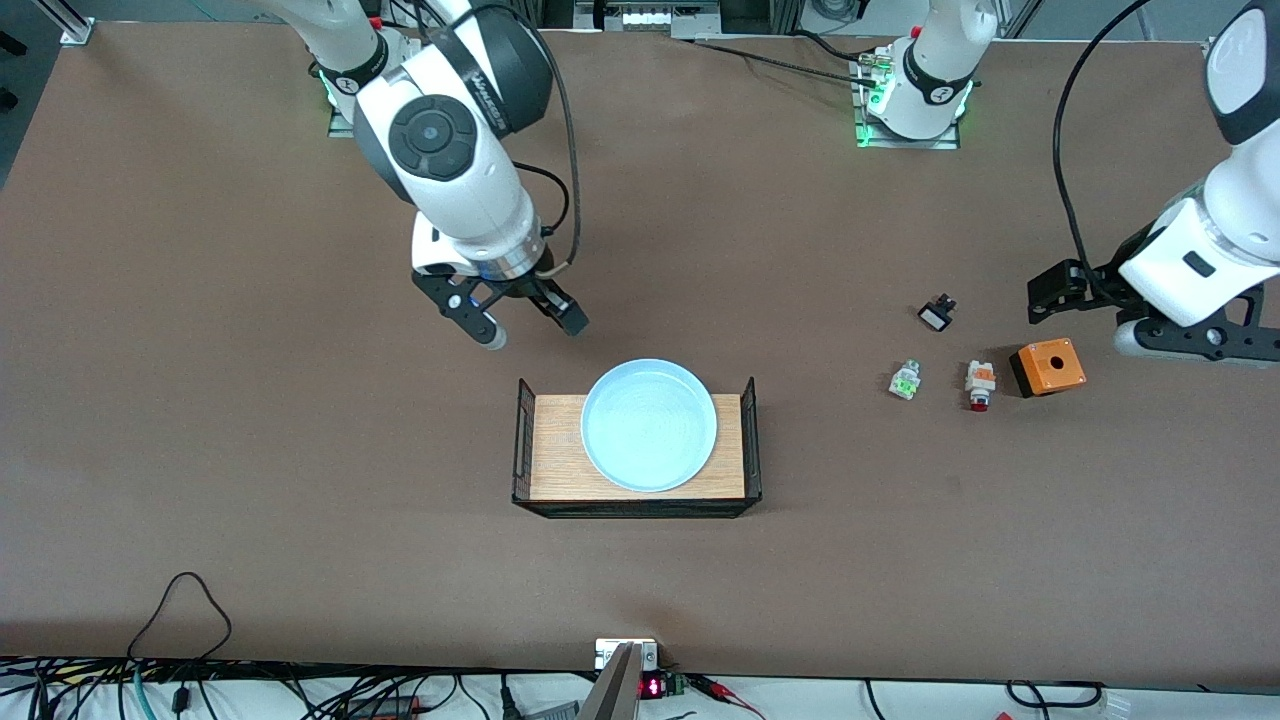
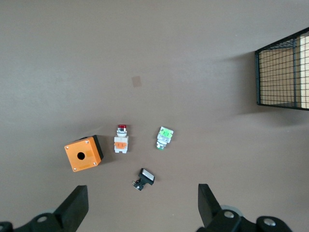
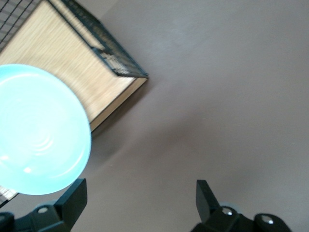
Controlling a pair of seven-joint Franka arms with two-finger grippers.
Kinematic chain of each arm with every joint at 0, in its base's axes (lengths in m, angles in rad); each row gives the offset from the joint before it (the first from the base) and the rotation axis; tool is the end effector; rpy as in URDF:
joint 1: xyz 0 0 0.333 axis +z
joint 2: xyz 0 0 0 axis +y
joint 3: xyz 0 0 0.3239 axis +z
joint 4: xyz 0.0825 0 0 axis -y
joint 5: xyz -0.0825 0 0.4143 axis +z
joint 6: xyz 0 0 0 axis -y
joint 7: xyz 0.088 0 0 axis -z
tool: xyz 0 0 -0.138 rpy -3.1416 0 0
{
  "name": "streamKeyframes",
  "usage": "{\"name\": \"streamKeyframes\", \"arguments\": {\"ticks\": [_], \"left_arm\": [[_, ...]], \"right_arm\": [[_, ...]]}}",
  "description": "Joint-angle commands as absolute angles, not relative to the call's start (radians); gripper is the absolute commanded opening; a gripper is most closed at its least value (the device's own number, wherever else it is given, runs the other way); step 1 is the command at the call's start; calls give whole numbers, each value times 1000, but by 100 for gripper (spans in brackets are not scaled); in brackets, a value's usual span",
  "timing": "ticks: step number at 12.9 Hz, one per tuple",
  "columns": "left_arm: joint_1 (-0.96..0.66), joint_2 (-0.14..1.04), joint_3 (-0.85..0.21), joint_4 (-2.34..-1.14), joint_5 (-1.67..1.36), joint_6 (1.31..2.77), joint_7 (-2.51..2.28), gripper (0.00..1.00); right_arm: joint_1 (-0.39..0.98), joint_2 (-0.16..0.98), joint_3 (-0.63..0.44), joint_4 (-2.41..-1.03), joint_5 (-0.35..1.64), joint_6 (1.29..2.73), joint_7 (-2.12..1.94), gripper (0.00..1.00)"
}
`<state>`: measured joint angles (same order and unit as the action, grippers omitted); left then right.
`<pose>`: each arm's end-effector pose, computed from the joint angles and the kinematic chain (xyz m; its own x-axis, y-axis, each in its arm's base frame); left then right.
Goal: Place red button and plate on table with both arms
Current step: 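Raise the left gripper while the right gripper reaches toward the plate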
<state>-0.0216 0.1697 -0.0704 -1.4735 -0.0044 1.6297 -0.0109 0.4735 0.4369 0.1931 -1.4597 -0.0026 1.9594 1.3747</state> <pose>0.6388 -0.0563 0.5517 0.9967 -0.0799 -0.0133 -0.0797 -0.9967 0.0161 0.5829 0.4339 0.4098 0.7469 -0.6619 -0.0636 -0.6649 -0.7422 -0.0837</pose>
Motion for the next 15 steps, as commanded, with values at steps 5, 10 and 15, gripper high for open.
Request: {"name": "streamKeyframes", "arguments": {"ticks": [5, 10, 15], "left_arm": [[-15, 58, -80, -1618, -28, 1677, -26, 100], [-15, 60, -77, -1603, -31, 1641, -14, 100], [-3, 100, -75, -1536, -26, 1637, -23, 100]], "right_arm": [[541, 538, 184, -1350, -148, 2043, 1457, 100], [525, 618, 178, -1347, -210, 2141, 1456, 100], [531, 652, 160, -1348, -235, 2151, 1450, 100]]}}
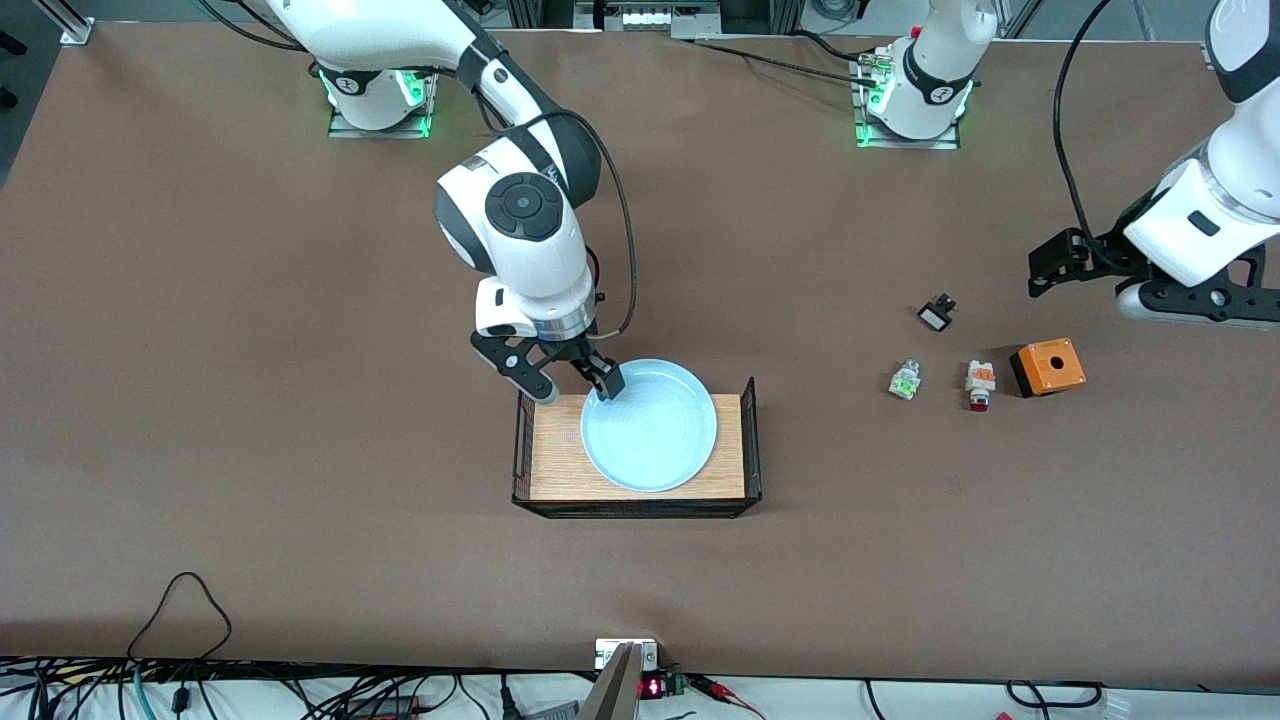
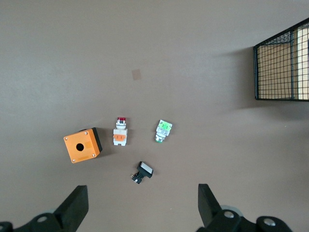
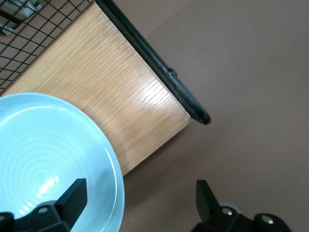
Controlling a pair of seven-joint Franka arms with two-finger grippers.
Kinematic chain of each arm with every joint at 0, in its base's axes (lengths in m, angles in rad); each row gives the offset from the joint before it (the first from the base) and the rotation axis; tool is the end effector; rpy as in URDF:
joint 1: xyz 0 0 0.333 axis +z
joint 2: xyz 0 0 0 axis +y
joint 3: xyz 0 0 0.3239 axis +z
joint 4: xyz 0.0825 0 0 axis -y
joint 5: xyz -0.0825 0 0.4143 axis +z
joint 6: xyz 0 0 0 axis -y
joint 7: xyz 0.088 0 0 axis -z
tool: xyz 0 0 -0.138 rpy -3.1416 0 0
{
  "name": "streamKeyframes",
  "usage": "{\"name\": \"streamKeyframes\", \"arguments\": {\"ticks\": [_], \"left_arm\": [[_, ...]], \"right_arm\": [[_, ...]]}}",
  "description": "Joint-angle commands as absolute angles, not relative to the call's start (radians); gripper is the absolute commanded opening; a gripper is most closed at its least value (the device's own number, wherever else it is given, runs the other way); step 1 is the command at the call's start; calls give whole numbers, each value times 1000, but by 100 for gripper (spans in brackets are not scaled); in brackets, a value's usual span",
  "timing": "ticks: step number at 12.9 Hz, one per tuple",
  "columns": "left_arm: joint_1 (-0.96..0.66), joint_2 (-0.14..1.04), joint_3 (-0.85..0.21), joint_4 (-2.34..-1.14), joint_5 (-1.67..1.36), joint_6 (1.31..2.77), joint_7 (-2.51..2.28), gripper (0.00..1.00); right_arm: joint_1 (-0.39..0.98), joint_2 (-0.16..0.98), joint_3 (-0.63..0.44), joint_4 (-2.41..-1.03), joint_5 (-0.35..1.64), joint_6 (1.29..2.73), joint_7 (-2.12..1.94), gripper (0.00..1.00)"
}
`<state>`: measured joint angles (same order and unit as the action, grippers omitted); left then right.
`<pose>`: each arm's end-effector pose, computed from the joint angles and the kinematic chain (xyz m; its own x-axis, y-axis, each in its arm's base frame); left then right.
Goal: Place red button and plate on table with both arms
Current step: 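Grip the plate rim with the right gripper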
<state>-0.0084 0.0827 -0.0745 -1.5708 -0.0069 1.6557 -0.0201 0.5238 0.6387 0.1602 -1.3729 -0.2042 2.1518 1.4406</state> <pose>0.6149 -0.0504 0.5593 0.9981 -0.0619 0.0022 -0.0619 -0.9980 0.0131 0.6244 0.4615 0.3222 0.7587 -0.6424 0.1081 -0.6294 -0.7657 -0.1325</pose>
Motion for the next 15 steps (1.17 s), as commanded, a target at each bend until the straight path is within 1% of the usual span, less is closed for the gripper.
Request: {"name": "streamKeyframes", "arguments": {"ticks": [1, 2, 6, 9, 12, 13, 14, 15], "left_arm": [[-3, 98, -75, -1536, -26, 1637, -23, 100], [-3, 100, -75, -1536, -26, 1637, -23, 100], [-2, 100, -74, -1536, -26, 1638, -14, 100], [-2, 100, -75, -1536, -25, 1637, -14, 100], [-2, 100, -75, -1536, -25, 1637, -14, 100], [-2, 100, -75, -1537, -25, 1637, -14, 100], [-2, 100, -74, -1537, -25, 1637, -14, 100], [-2, 100, -75, -1537, -25, 1637, -14, 100]], "right_arm": [[532, 655, 160, -1348, -251, 2151, 1450, 100], [532, 664, 160, -1348, -255, 2151, 1450, 97], [531, 681, 158, -1347, -255, 2152, 1456, 96], [525, 689, 155, -1342, -253, 2187, 1456, 96], [517, 689, 152, -1341, -247, 2186, 1451, 92], [514, 689, 152, -1341, -244, 2186, 1453, 89], [515, 689, 152, -1341, -242, 2187, 1454, 82], [514, 689, 152, -1342, -241, 2187, 1456, 77]]}}
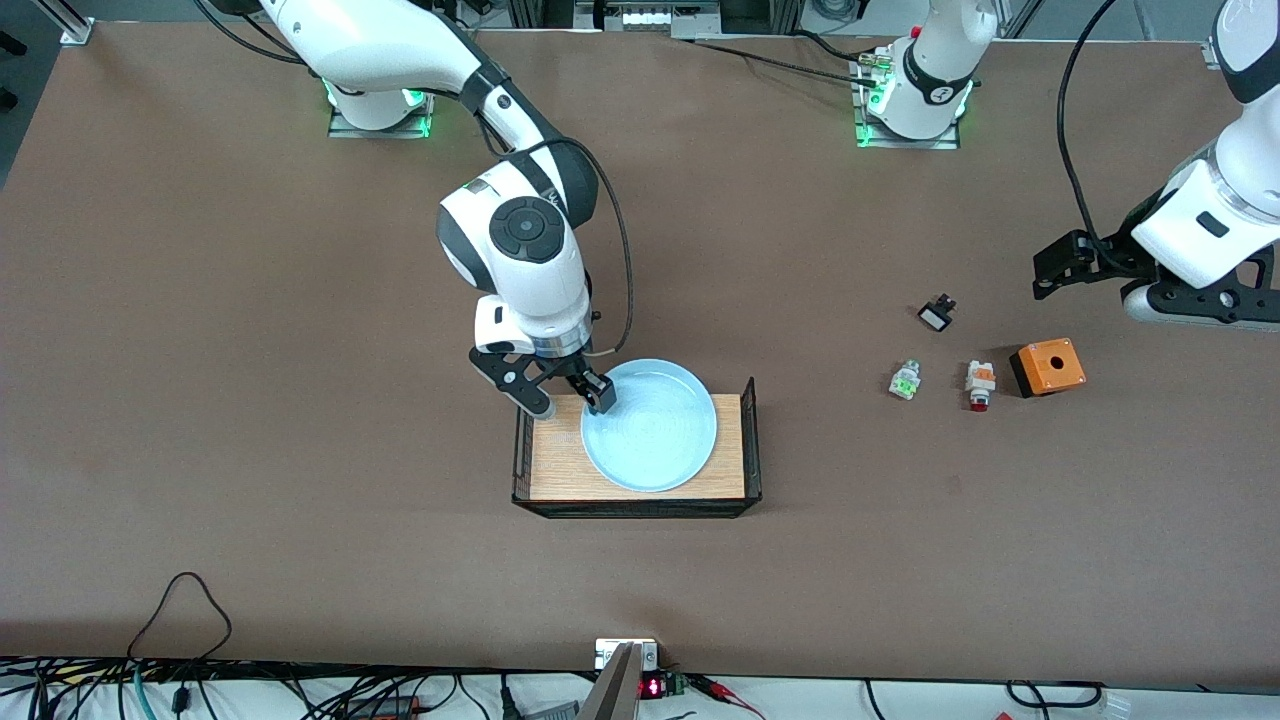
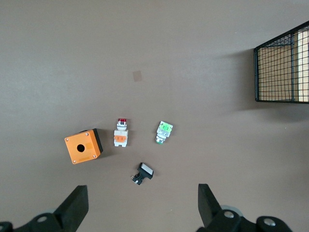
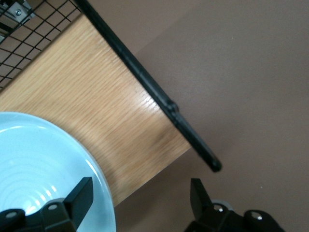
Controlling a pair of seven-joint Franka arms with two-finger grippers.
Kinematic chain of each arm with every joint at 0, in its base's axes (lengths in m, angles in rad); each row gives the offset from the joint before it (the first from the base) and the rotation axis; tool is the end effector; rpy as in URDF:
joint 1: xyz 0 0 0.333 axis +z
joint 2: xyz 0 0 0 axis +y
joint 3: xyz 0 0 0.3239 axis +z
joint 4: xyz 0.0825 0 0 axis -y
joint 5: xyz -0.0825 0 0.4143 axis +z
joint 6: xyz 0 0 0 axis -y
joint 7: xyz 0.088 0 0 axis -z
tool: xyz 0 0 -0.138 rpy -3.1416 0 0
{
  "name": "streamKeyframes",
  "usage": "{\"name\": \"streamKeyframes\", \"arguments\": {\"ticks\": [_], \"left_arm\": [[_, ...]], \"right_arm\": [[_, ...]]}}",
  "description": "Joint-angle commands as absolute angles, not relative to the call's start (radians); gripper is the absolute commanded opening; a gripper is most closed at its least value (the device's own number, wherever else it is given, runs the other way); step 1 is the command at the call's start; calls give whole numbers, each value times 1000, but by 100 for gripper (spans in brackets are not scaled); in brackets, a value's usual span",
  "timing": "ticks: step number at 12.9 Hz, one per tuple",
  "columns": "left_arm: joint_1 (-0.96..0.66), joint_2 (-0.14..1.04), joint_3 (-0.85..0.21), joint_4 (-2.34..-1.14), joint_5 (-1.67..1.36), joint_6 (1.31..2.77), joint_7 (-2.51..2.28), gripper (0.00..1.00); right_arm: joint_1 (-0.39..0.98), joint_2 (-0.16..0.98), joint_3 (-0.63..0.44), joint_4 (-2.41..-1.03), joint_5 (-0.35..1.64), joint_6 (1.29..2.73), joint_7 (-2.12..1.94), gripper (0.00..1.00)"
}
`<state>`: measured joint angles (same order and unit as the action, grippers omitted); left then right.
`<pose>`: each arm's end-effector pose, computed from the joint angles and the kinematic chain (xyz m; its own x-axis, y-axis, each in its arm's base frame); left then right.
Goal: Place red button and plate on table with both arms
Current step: 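Grip the plate rim with the right gripper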
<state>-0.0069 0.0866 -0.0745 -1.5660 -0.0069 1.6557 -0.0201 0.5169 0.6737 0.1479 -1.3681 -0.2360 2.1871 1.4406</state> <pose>0.6162 -0.0495 0.5593 0.9982 -0.0604 0.0031 -0.0604 -0.9981 0.0134 0.6367 0.4527 0.3009 0.7563 -0.6397 0.1368 -0.6263 -0.7685 -0.1310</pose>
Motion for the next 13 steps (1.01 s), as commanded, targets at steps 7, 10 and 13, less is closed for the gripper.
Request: {"name": "streamKeyframes", "arguments": {"ticks": [7, 10, 13], "left_arm": [[-2, 100, -75, -1539, -26, 1637, -17, 100], [-2, 100, -75, -1539, -26, 1637, -20, 100], [-2, 100, -75, -1539, -26, 1637, -23, 100]], "right_arm": [[519, 689, 153, -1344, -221, 2189, 1450, 24], [519, 689, 155, -1344, -148, 2187, 1451, 0], [517, 686, 153, -1339, -89, 2183, 1460, 0]]}}
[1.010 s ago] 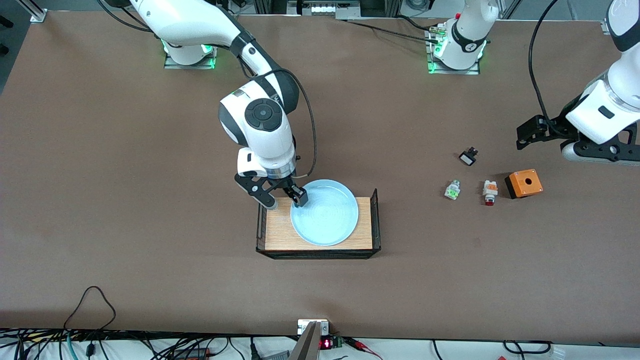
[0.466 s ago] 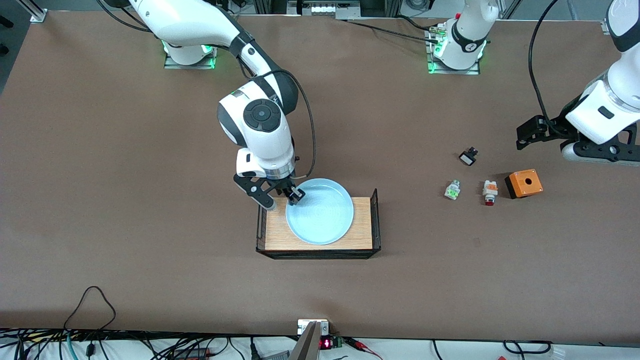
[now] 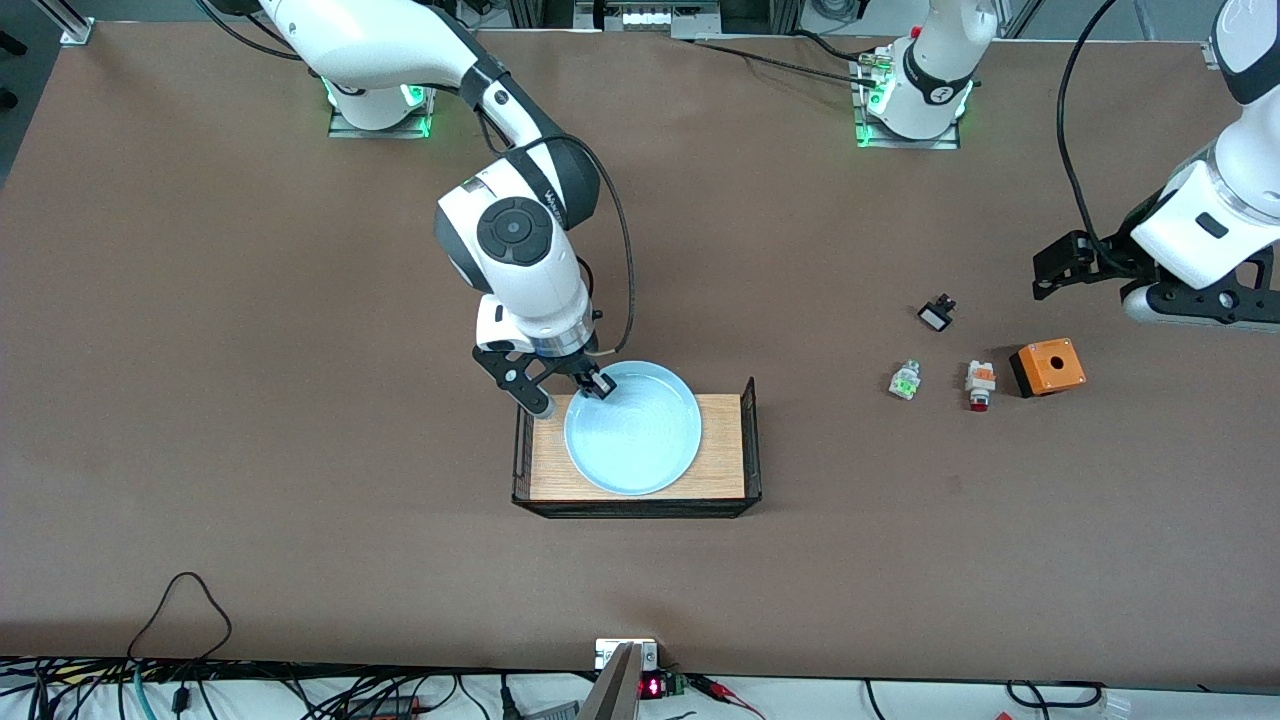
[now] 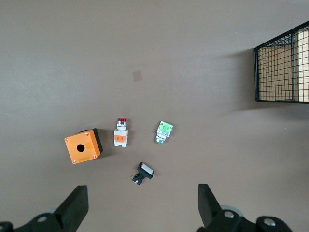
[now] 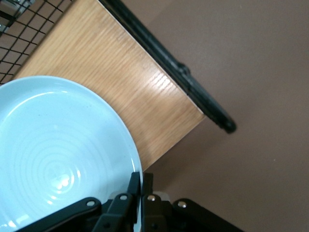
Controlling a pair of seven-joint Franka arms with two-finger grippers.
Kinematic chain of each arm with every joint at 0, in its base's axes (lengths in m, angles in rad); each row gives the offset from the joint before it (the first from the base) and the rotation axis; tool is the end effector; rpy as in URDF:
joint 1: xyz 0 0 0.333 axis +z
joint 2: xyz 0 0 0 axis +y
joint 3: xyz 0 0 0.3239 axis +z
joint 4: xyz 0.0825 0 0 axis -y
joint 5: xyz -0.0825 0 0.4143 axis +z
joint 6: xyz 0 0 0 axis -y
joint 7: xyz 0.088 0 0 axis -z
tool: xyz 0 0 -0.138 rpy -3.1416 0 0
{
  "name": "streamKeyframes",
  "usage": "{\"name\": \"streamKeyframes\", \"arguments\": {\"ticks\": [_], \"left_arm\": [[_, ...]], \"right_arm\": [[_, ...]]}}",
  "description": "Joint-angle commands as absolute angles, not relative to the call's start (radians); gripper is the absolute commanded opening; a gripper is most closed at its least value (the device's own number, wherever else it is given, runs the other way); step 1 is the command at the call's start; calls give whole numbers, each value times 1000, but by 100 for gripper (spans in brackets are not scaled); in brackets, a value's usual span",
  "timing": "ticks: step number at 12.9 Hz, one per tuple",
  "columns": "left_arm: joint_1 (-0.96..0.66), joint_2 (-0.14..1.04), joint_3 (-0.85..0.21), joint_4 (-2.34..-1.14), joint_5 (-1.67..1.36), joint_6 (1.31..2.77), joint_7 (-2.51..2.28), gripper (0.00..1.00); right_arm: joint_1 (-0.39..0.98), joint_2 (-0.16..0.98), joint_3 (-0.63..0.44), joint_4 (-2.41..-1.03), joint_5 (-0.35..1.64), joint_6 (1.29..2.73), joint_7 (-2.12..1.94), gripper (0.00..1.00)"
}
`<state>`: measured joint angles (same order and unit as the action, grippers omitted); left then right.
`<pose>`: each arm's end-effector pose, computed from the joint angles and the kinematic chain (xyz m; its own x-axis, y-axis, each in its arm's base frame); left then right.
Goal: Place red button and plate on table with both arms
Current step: 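Grip the plate rim with the right gripper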
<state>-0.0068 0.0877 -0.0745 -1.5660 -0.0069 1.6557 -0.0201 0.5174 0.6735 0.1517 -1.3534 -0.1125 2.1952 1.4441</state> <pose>0.6165 -0.0495 0.5587 0.9982 -0.0603 0.0020 -0.0603 -0.9981 0.0134 0.6341 0.4628 0.3092 0.7240 -0.6892 0.0290 -0.6755 -0.7168 -0.1729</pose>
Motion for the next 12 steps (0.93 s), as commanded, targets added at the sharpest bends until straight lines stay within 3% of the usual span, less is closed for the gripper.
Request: {"name": "streamKeyframes", "arguments": {"ticks": [1, 12], "left_arm": [[-2, 100, -75, -1539, -26, 1637, -23, 100], [-2, 97, -75, -1534, -26, 1611, -25, 100]], "right_arm": [[517, 683, 153, -1335, -86, 2178, 1486, 0], [526, 673, 167, -1103, -29, 1784, 1536, 0]]}}
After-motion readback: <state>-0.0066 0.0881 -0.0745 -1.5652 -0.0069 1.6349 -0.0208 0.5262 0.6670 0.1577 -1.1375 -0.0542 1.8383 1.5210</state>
